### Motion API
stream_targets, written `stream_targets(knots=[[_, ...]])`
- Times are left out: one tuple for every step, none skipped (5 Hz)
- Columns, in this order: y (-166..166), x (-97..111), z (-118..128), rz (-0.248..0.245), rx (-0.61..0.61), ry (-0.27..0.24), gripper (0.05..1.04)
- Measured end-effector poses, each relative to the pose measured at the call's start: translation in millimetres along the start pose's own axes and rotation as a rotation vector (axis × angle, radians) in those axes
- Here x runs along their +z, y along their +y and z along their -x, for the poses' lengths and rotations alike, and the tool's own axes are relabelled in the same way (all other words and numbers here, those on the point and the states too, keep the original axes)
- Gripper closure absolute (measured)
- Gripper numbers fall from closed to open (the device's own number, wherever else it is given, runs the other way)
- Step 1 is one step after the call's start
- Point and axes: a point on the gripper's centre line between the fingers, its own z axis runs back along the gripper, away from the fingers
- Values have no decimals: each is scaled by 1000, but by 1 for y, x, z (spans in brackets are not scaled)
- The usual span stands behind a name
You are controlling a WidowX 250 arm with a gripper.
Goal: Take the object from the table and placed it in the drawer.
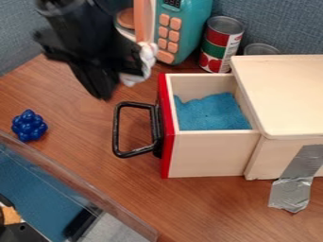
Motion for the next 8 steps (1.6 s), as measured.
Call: stream_targets(knots=[[-9,-16,-2,17,-14,36,1034],[-16,-39,-8,11,-42,74,1034],[-21,-56,-18,11,-50,77,1034],[-27,-68,-28,14,-56,87,1034],[-36,-72,-35,27,-56,85,1034],[-48,-66,-43,54,-57,73,1034],[-61,-64,-47,77,-70,80,1011],[-63,-63,-45,45,-108,75,859]])
